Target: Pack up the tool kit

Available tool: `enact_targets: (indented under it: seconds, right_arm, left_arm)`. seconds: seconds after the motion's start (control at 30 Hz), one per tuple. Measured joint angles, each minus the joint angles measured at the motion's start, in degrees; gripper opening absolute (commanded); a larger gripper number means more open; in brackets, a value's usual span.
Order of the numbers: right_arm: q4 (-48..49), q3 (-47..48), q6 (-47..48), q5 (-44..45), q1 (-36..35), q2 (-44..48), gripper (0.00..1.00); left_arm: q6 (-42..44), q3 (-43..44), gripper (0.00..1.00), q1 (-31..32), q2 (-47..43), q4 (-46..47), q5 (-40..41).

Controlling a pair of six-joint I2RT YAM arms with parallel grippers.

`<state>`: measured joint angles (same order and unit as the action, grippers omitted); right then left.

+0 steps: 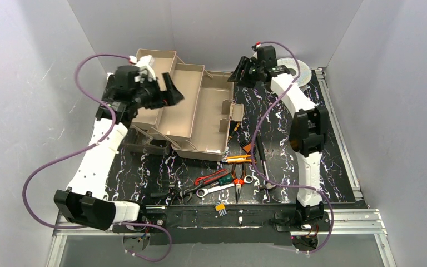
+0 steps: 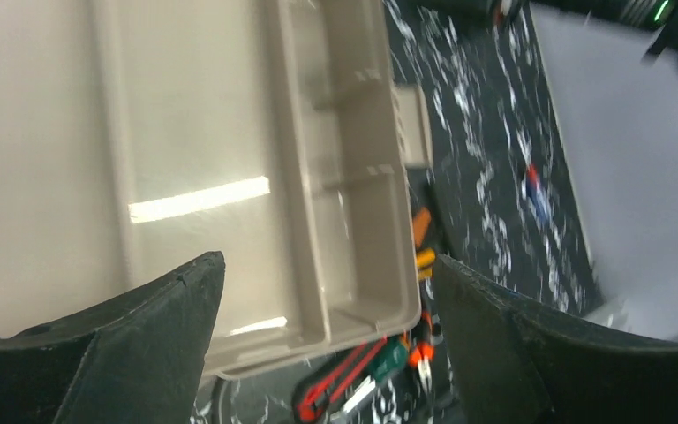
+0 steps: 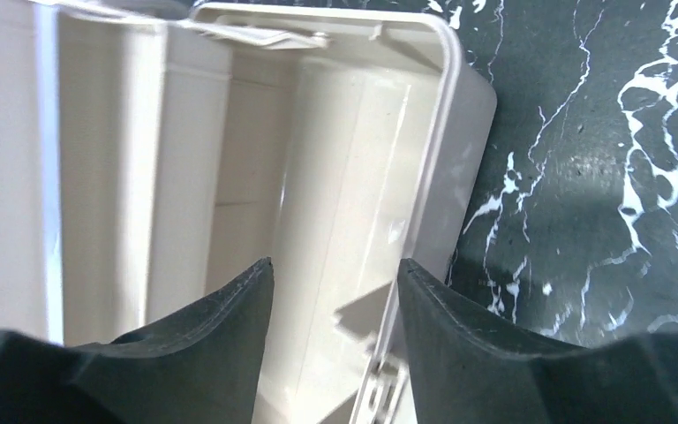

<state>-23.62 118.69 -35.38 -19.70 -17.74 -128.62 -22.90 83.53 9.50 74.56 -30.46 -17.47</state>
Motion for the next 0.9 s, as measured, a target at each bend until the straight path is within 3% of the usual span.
enact_targets:
  seconds: [0.23,0.5,0.6,0.77,0.9]
  right_arm:
    - [0.55,-13.42,5.81,2.14,-0.07,20.87,0.65]
    - [2.95,-45.9,10.4,7.02,-3.78,48.24,0.62]
    - [1.55,-56.28,10.47,9.68,-8.96,55.17,0.62]
    - [-0.39,-70.03,7.5,13.75,-23.98,65.4,0.58]
    - [-1.88,-75.06,3.37,17.53,-36.79,66.42,0.55]
  left_arm:
    - [8.24,1.46,0.85,14.71,-0.48,-8.5,4.22]
    - [10.62,-4.15,0.83,28.26,-7.93,-13.57,4.37]
    - [9.16,-10.32,0.82,34.21,-11.54,-14.16,4.66]
    - [4.17,-22.49,0.82,42.86,-15.26,-13.79,4.96]
    - [0.17,-32.06,0.81,45.81,-18.58,-11.98,4.98]
